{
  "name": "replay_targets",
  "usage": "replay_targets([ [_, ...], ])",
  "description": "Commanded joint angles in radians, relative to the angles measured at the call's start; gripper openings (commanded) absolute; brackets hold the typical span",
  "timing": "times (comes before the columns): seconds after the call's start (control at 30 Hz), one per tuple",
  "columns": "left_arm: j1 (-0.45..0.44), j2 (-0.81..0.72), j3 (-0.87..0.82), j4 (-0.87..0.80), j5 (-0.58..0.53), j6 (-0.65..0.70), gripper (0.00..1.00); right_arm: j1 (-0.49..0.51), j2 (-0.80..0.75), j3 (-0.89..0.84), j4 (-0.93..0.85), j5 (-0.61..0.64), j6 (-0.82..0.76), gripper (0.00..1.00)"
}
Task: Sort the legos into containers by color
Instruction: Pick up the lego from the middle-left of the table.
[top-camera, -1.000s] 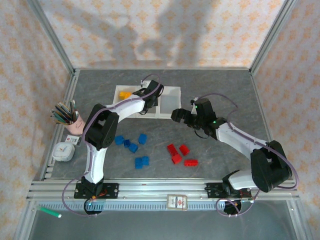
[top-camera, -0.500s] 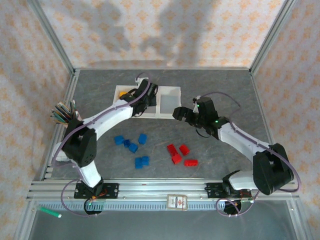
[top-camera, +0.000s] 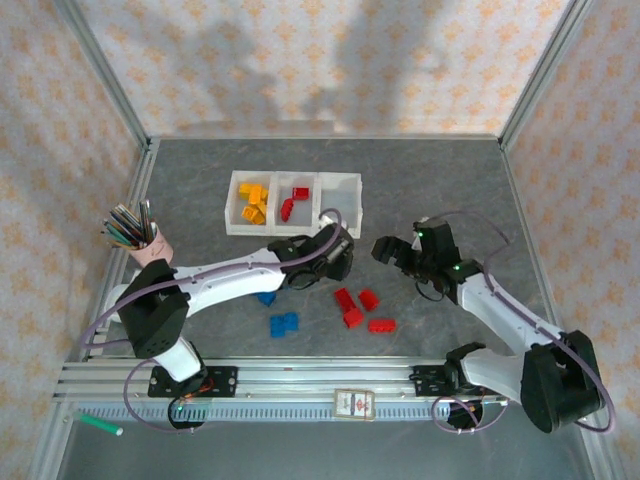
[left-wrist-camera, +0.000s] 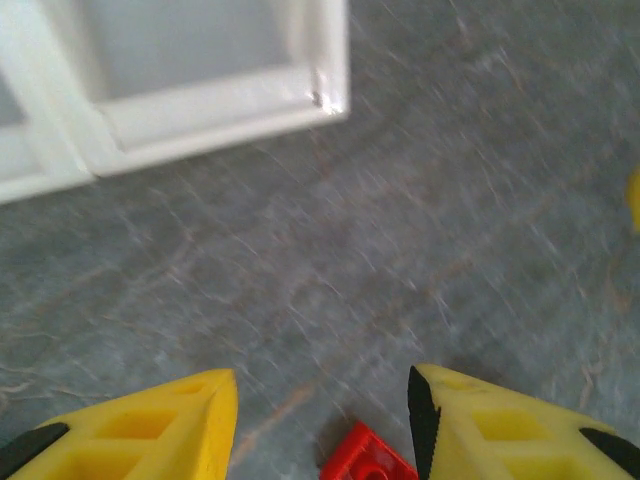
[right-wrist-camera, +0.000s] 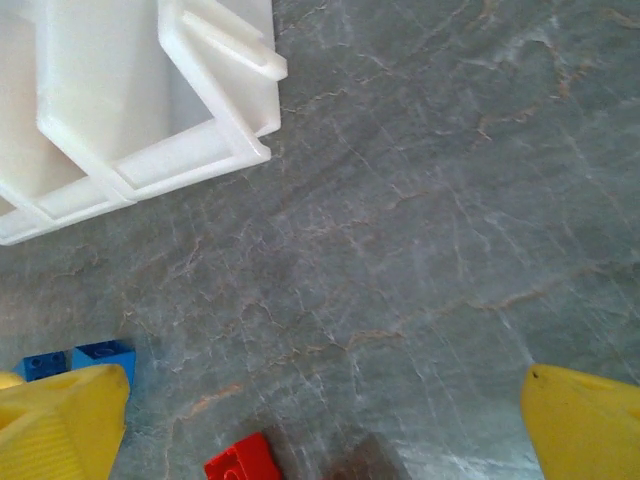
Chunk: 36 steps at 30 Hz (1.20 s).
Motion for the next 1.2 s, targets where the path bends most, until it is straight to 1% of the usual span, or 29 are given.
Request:
replay_targets([
  [0.0, -0.031, -0.022, -0.035, 0.082, 0.039, 0.086, 0.51, -0.007, -0.051, -0.035, -0.073, 0.05, 0.027, 1.0],
  [0.13, -0.073, 0.007, -0.041, 0.119, 0.068, 0.168, 0.53, -0.018, -0.095, -0.061, -0.105, 0.086, 0.031, 1.0],
  [0.3, -0.125, 0.078, 0.0, 0.115, 0.098, 0.268, 0.57, -0.042, -0.12, -0.081, -0.112, 0.077, 0.03, 1.0],
  [0.4, -0.144, 0.118, 0.026, 0.097, 0.119, 0.3, 0.6, -0.06, -0.123, -0.084, -0.126, 0.075, 0.03, 1.0],
  [0.6, -0.153, 0.165, 0.031, 0.149, 0.161, 0.352, 0.65, -0.096, -0.149, -0.112, -0.125, 0.06, 0.04, 1.0],
  [0.8, -0.153, 0.223, 0.054, 0.153, 0.173, 0.397, 0.7, -0.123, -0.174, -0.12, -0.125, 0.052, 0.05, 1.0],
  [0.93, -0.153, 0.248, 0.057, 0.17, 0.203, 0.421, 0.71, -0.132, -0.175, -0.124, -0.116, 0.039, 0.053, 1.0],
  [1.07, -0.153, 0.277, 0.087, 0.14, 0.169, 0.433, 0.71, -0.133, -0.173, -0.132, -0.104, 0.031, 0.057, 1.0],
  [1.1, -0.153, 0.306, 0.087, 0.141, 0.17, 0.436, 0.71, -0.134, -0.172, -0.132, -0.1, 0.028, 0.059, 1.0],
  [1.17, -0.153, 0.317, 0.085, 0.154, 0.171, 0.44, 0.69, -0.134, -0.172, -0.131, -0.098, 0.027, 0.057, 1.0],
])
